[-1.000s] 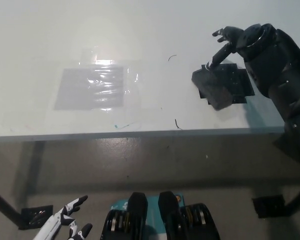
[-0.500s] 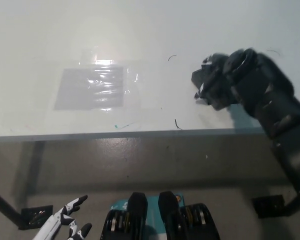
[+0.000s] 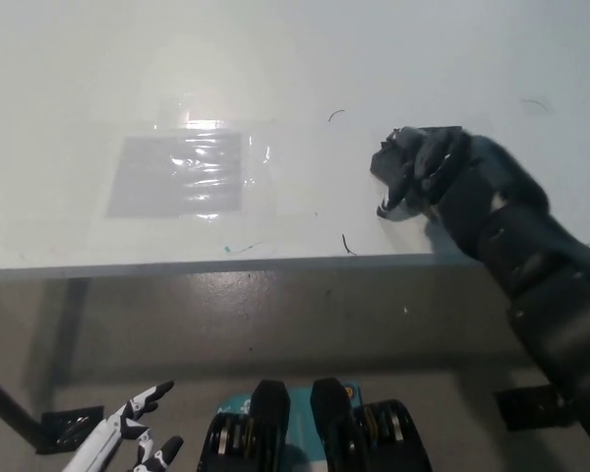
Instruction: A whiteboard eraser is kept on the black marked spot on the table infront of the robot and the robot uses its right hand to swipe it back and forth on the table twice to clean it
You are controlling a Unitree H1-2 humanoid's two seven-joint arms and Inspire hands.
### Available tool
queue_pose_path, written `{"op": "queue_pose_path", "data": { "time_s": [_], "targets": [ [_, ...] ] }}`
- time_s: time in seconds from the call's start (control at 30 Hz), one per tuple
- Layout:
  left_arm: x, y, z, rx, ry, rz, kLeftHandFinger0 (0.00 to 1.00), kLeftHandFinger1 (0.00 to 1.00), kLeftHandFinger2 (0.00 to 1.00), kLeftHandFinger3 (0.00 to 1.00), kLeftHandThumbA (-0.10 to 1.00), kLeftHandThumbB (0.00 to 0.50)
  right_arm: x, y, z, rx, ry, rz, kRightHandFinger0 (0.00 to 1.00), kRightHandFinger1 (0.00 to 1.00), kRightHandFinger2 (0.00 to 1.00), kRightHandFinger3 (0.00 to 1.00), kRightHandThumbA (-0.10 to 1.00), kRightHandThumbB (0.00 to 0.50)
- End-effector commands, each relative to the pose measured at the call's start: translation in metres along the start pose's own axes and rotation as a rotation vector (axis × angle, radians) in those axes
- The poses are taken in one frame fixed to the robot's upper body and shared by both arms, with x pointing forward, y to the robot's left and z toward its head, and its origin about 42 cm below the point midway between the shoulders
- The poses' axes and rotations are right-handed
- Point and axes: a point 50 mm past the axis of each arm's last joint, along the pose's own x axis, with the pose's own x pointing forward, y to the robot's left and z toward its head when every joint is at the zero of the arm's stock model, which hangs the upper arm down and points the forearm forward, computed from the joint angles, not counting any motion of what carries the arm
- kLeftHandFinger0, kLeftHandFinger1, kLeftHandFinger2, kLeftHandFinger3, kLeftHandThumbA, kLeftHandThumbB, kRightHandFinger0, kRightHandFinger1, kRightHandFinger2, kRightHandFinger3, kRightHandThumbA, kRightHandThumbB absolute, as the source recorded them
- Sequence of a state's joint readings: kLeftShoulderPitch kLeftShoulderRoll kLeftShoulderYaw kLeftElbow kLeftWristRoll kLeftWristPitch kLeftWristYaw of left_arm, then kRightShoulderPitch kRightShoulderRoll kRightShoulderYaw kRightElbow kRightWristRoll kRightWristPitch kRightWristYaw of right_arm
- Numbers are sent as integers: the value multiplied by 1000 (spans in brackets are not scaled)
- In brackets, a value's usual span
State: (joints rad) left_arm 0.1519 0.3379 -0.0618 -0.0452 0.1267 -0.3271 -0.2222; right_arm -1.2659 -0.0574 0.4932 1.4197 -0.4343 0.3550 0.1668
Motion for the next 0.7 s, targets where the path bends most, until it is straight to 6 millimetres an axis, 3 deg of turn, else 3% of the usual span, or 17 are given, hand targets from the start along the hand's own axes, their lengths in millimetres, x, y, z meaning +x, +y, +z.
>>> {"op": "queue_pose_path", "data": {
  "time_s": [0.0, 0.03, 0.07, 0.1, 0.13, 0.2, 0.27, 0.33, 0.4, 0.47, 0.5, 0.67],
  "targets": [
    [2, 11, 9, 30, -50, -3, 1000, 1000, 1000, 1000, 723, 373, 7, 14, -26, -154, 80, -217, 492, 559, 695, 969, 371, 193],
    [3, 11, 10, 31, -51, -3, 1000, 1000, 1000, 1000, 723, 372, 7, 13, -28, -166, 77, -244, 303, 335, 488, 1000, 278, 176],
    [3, 12, 10, 32, -50, -3, 1000, 1000, 1000, 1000, 723, 369, 6, 9, -29, -174, 71, -283, 53, 140, 339, 1000, 118, 186],
    [3, 12, 10, 31, -47, -2, 1000, 1000, 1000, 1000, 722, 369, 6, 6, -30, -164, 64, -303, 2, 48, 252, 978, 6, 212],
    [3, 12, 10, 31, -47, 0, 1000, 1000, 1000, 1000, 720, 368, 6, 5, -30, -155, 59, -315, 42, 93, 271, 947, -75, 242],
    [2, 12, 9, 29, -51, 0, 1000, 1000, 1000, 1000, 718, 364, 6, 4, -31, -123, 37, -345, 0, 29, 211, 871, -100, 253],
    [3, 12, 9, 27, -48, -1, 1000, 1000, 1000, 1000, 718, 365, 7, 3, -35, -96, 25, -365, 161, 217, 388, 853, -100, 246],
    [4, 12, 9, 24, -48, -2, 1000, 1000, 1000, 1000, 716, 366, 7, 1, -37, -103, 22, -380, 170, 223, 397, 853, -100, 236],
    [4, 12, 9, 21, -48, 0, 1000, 1000, 1000, 1000, 713, 368, 7, -1, -38, -110, 23, -384, 106, 170, 363, 873, -100, 219],
    [5, 12, 10, 24, -52, 0, 1000, 1000, 1000, 1000, 712, 369, 7, -3, -39, -110, 21, -391, 157, 231, 407, 867, -100, 219],
    [6, 13, 9, 25, -55, -2, 1000, 1000, 1000, 1000, 711, 367, 7, -3, -40, -96, 16, -397, 57, 126, 323, 860, -100, 228],
    [6, 13, 10, 21, -55, -4, 1000, 1000, 1000, 1000, 702, 366, 7, -6, -42, -89, 19, -398, 1, 93, 295, 885, -42, 222]
  ]
}}
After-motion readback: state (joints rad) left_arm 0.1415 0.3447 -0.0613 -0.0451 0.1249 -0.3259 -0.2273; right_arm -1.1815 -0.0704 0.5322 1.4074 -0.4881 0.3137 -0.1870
